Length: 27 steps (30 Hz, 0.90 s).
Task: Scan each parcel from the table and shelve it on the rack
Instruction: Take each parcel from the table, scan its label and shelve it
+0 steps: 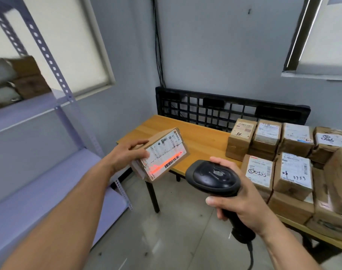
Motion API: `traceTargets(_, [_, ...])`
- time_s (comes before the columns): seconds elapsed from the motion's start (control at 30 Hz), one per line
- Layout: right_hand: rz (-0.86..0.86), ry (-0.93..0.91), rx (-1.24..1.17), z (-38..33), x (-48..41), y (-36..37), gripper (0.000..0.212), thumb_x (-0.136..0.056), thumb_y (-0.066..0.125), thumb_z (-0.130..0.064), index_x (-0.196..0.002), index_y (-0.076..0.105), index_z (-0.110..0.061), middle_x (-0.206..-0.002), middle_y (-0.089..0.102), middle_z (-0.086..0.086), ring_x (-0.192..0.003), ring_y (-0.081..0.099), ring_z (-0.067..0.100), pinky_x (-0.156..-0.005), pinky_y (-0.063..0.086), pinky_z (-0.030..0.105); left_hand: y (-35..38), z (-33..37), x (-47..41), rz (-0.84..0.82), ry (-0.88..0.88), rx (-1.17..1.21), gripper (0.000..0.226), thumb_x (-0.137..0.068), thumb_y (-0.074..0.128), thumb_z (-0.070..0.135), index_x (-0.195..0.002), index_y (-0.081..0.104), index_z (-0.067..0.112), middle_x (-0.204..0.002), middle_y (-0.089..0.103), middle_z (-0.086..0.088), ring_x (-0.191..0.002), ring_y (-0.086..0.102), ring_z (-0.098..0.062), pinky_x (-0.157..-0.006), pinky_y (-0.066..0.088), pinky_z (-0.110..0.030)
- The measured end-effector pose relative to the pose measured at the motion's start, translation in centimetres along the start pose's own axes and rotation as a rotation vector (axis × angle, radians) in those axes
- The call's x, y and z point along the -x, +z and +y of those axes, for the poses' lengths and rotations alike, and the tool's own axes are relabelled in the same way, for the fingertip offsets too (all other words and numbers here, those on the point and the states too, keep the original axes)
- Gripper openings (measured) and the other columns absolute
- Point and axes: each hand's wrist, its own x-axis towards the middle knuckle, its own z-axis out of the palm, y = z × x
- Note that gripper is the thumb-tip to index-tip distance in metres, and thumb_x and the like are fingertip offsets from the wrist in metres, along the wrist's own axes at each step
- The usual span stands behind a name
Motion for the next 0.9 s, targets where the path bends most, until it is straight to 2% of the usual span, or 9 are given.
traceTargets(0.13, [-0.064,0.015,-0.016,1.0,-0.1,1.3,0.079,-0.065,0.084,-0.003,-0.126,0.056,-0.043,-0.107,0.069,0.01,-0.05,0.058,0.03,-0.045,0.049,0.033,-1.3,-1.6,3.0,0.079,-0.041,-0.036,0.076,-0.044,0.069,0.054,-0.118,0.06,0.039,-0.114,0.068,0.005,-0.108,0.062,-0.01,-0.098,0.044,-0.027])
traceTargets(0.23, [-0.11,0.025,-0.029,1.4,-0.5,2.6,0.08,-0.064,0.084,-0.004,-0.126,0.055,-0.044,-0.102,0.069,0.012,-0.051,0.058,0.03,-0.047,0.049,0.033,-2.5,-2.8,5.1,0.109,-0.079,-0.071,0.084,-0.048,0.07,0.054,-0.128,0.059,0.032,-0.115,0.069,0.003,-0.109,0.063,-0.013,-0.103,0.045,-0.037])
traceTargets(0.33, [-0.157,0.037,-0.033,1.4,-1.0,4.2,0.08,-0.063,0.084,-0.003,-0.125,0.056,-0.044,-0.096,0.07,0.012,-0.051,0.058,0.029,-0.047,0.05,0.034,-3.9,-3.7,7.0,0.162,-0.115,-0.068,0.07,-0.051,0.069,0.053,-0.119,0.06,0.042,-0.112,0.071,0.005,-0.106,0.065,-0.011,-0.102,0.047,-0.041])
traceTargets(0.43, [-0.205,0.024,-0.007,1.0,-1.6,6.1,0.079,-0.063,0.084,-0.003,-0.124,0.056,-0.046,-0.102,0.07,0.009,-0.051,0.058,0.029,-0.047,0.05,0.033,-5.5,-4.5,8.8,0.201,-0.138,-0.055,0.06,-0.052,0.068,0.053,-0.111,0.06,0.049,-0.111,0.071,0.007,-0.106,0.064,-0.012,-0.102,0.047,-0.041])
traceTargets(0.6, [-0.249,-0.015,0.03,0.1,-2.4,10.1,0.079,-0.065,0.082,0.001,-0.123,0.056,-0.044,-0.107,0.07,0.001,-0.051,0.057,0.028,-0.045,0.05,0.033,-8.9,-6.5,11.5,0.264,-0.13,-0.033,0.063,-0.052,0.069,0.052,-0.115,0.063,0.044,-0.113,0.07,0.007,-0.108,0.064,-0.013,-0.103,0.046,-0.044])
traceTargets(0.8, [-0.283,-0.051,0.059,-0.6,-3.1,18.0,0.08,-0.067,0.085,0.006,-0.122,0.057,-0.045,-0.105,0.07,0.003,-0.047,0.056,0.03,-0.044,0.049,0.034,-13.7,-9.3,17.4,0.339,-0.13,0.066,0.057,-0.047,0.067,0.051,-0.103,0.062,0.047,-0.104,0.072,0.016,-0.104,0.065,-0.008,-0.096,0.049,-0.032])
traceTargets(0.9, [-0.316,-0.063,0.045,-0.8,-3.4,23.4,0.084,-0.065,0.084,0.006,-0.128,0.054,-0.041,-0.096,0.071,0.01,-0.046,0.054,0.032,-0.043,0.046,0.036,-16.8,-11.6,21.4,0.444,-0.129,0.135,0.06,-0.046,0.065,0.053,-0.105,0.061,0.045,-0.11,0.07,0.013,-0.102,0.064,-0.006,-0.09,0.048,-0.03])
